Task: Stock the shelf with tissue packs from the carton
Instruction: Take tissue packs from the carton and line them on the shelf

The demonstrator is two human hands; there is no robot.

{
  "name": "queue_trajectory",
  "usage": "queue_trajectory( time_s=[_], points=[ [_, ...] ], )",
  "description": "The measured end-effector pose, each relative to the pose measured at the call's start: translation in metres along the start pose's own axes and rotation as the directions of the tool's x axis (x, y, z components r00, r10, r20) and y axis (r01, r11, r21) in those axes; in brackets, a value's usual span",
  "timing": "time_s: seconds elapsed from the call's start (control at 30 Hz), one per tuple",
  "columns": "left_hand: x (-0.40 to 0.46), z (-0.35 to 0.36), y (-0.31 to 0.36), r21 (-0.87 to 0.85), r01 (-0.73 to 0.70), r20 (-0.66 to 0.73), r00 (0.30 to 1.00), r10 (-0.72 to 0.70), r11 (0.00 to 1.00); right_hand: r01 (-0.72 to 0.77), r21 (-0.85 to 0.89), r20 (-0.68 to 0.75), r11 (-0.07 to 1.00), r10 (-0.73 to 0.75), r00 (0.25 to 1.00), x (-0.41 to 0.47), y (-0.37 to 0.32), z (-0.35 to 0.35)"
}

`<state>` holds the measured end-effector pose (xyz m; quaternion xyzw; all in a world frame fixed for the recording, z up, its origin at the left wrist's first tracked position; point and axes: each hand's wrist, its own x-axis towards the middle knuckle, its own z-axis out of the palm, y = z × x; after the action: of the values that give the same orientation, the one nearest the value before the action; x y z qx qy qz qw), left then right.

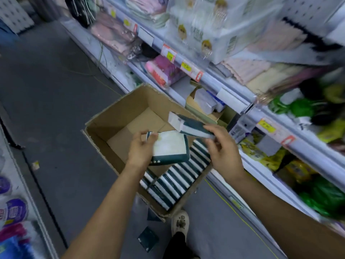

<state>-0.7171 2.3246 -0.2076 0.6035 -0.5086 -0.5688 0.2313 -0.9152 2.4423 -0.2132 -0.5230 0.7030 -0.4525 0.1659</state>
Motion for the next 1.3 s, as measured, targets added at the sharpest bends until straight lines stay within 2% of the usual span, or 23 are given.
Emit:
queue_trajectory(
  time_s=[0.1,0.2,0.3,0.4,0.47,0.53,0.6,0.63,0.67,0.73,0.83,0.93,1.07,1.17,1.3],
  points=[
    [-0.028,0.008,0.022,-0.038,0.009,0.018,1.0,-0.008,0.999,0.07,0.013,-0.043,0.997,-0.07,0.997,-0.019,-0.03,-0.036],
    [-0.058,0.019,0.05,-0.116,0.043,0.126,0.992,-0.029,0.992,0.092,0.002,-0.087,0.996,-0.091,0.992,-0.034,-0.05,-0.067],
    [-0.096,0.032,0.08,-0.13,0.003,0.232,0.972,0.027,0.992,0.1,-0.003,-0.179,0.995,-0.099,0.979,-0.049,-0.069,-0.097],
    [-0.128,0.047,0.104,-0.096,-0.076,0.304,0.947,0.101,0.993,0.074,0.033,-0.217,0.997,-0.065,0.974,-0.067,-0.085,-0.127],
    [-0.149,0.06,0.115,-0.145,-0.108,0.332,0.931,0.151,0.984,-0.023,0.162,-0.249,0.986,0.064,0.966,-0.078,-0.098,-0.144],
    [-0.17,0.075,0.125,-0.198,-0.134,0.339,0.92,0.197,0.971,-0.118,0.478,-0.298,0.87,0.287,0.91,-0.086,-0.111,-0.161],
    [-0.189,0.09,0.135,-0.212,-0.204,0.32,0.91,0.265,0.956,-0.16,0.757,-0.237,0.633,0.494,0.836,-0.09,-0.123,-0.181],
    [-0.197,0.097,0.139,-0.203,-0.239,0.313,0.903,0.294,0.95,-0.189,0.823,-0.175,0.536,0.554,0.814,-0.093,-0.126,-0.19],
    [-0.205,0.105,0.143,-0.19,-0.269,0.316,0.894,0.318,0.944,-0.221,0.842,-0.132,0.491,0.586,0.8,-0.097,-0.129,-0.198],
    [-0.215,0.12,0.148,-0.181,-0.315,0.335,0.871,0.36,0.932,-0.26,0.815,-0.131,0.518,0.601,0.789,-0.105,-0.13,-0.213],
    [-0.235,0.139,0.16,-0.17,-0.397,0.378,0.819,0.432,0.902,-0.268,0.745,-0.218,0.611,0.602,0.768,-0.11,-0.135,-0.234],
    [-0.249,0.153,0.175,-0.155,-0.455,0.402,0.782,0.477,0.877,-0.242,0.745,-0.293,0.621,0.631,0.719,-0.113,-0.141,-0.258],
    [-0.256,0.17,0.195,-0.203,-0.479,0.501,0.698,0.511,0.854,-0.144,0.775,-0.361,0.616,0.618,0.699,-0.118,-0.144,-0.285],
    [-0.256,0.184,0.21,-0.178,-0.53,0.582,0.622,0.523,0.829,-0.046,0.788,-0.452,0.614,0.627,0.635,-0.116,-0.142,-0.31],
    [-0.252,0.205,0.239,-0.157,-0.574,0.609,0.584,0.537,0.803,0.041,0.738,-0.573,0.674,0.593,0.566,-0.111,-0.144,-0.356]
  ],
)
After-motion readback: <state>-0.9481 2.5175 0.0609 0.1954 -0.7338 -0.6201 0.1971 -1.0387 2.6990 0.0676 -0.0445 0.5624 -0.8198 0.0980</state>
